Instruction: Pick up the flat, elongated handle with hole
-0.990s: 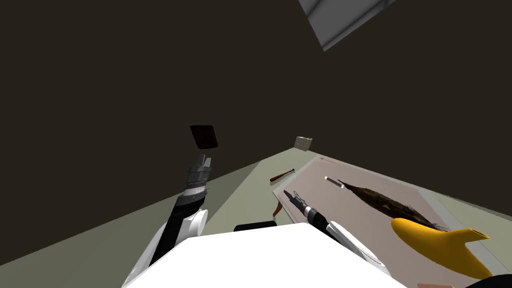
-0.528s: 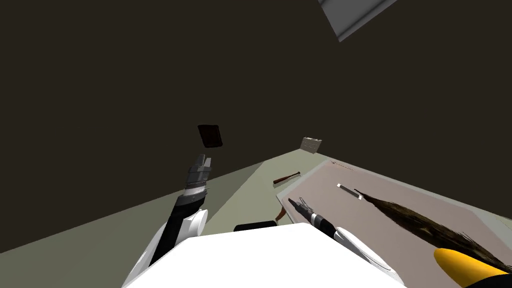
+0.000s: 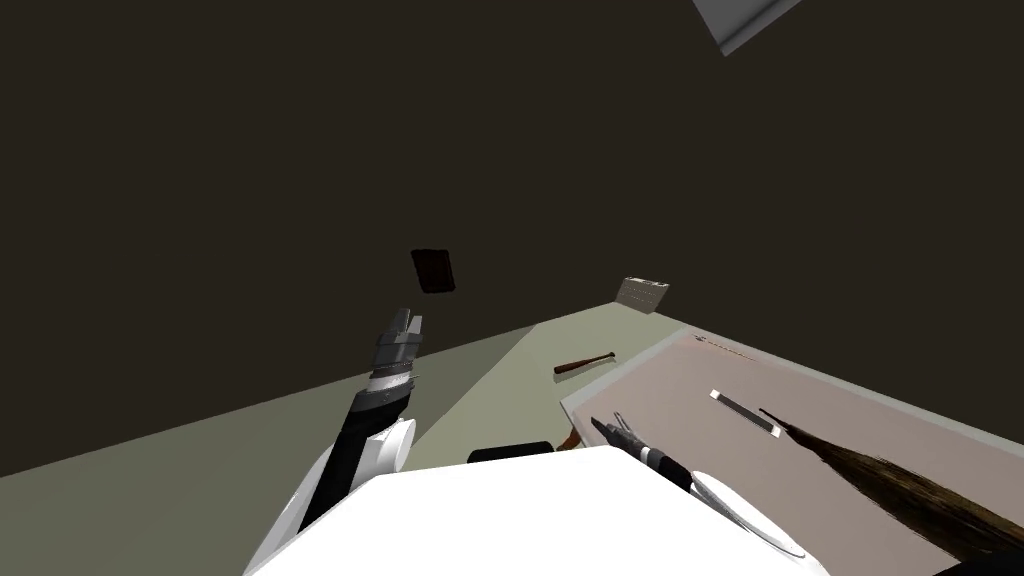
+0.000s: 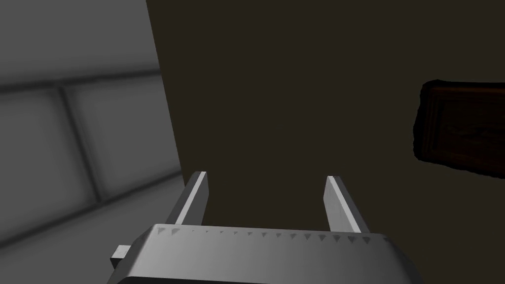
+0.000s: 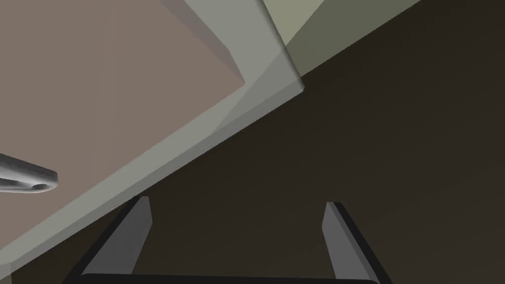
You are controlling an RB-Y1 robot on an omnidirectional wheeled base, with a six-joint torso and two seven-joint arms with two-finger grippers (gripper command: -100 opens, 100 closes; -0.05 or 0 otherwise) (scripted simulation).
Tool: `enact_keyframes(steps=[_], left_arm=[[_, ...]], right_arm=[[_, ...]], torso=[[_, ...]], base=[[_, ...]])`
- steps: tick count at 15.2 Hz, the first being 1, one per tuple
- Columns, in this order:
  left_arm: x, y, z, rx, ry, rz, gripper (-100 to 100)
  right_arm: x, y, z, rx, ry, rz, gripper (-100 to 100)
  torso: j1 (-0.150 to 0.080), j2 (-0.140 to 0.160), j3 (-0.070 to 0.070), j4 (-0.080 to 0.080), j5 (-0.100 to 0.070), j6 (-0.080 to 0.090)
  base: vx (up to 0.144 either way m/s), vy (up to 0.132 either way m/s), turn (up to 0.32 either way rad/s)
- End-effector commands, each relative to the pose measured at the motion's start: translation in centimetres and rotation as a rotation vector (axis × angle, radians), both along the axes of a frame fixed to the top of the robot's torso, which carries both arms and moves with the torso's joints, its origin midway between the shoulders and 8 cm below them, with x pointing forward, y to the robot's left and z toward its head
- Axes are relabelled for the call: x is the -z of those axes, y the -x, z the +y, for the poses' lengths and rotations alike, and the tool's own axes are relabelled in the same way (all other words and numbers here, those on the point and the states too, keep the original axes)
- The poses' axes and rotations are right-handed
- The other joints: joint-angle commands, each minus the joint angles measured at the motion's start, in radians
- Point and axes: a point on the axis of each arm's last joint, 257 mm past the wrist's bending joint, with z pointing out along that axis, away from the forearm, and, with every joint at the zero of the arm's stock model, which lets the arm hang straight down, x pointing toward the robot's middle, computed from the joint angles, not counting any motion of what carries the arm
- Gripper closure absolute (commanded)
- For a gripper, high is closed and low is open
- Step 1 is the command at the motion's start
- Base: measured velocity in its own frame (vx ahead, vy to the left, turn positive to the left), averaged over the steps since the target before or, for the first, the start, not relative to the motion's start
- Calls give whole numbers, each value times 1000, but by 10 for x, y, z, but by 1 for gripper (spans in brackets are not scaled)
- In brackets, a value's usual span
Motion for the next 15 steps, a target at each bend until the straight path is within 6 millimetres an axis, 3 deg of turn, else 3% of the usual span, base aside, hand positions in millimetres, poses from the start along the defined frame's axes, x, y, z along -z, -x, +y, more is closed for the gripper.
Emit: enact_keyframes(steps=[1,4,6,7,9,14,15], left_arm=[[0,0,0,0,0,0,0],[0,0,0,0,0,0,0],[0,0,0,0,0,0,0],[0,0,0,0,0,0,0],[0,0,0,0,0,0,0],[0,0,0,0,0,0,0],[0,0,0,0,0,0,0]], right_arm=[[9,7,-7,2,19,27,-100],[31,42,-37,-4,97,125,-100],[33,44,-38,-5,101,131,-100],[39,57,-49,-16,135,168,-100],[42,63,-53,-9,138,180,-100],[61,114,-90,-20,230,310,-100],[62,115,-91,-18,231,314,-100]], torso=[[0,0,0,0,0,0],[0,1,0,0,0,0],[0,0,0,0,0,0],[0,0,0,0,0,0],[0,1,0,0,0,0],[0,0,0,0,0,0],[0,0,0,0,0,0]], base=[[41,-20,53],[48,-16,189],[57,-30,114],[42,-27,142],[36,-20,105],[46,-26,156],[48,-33,143]])
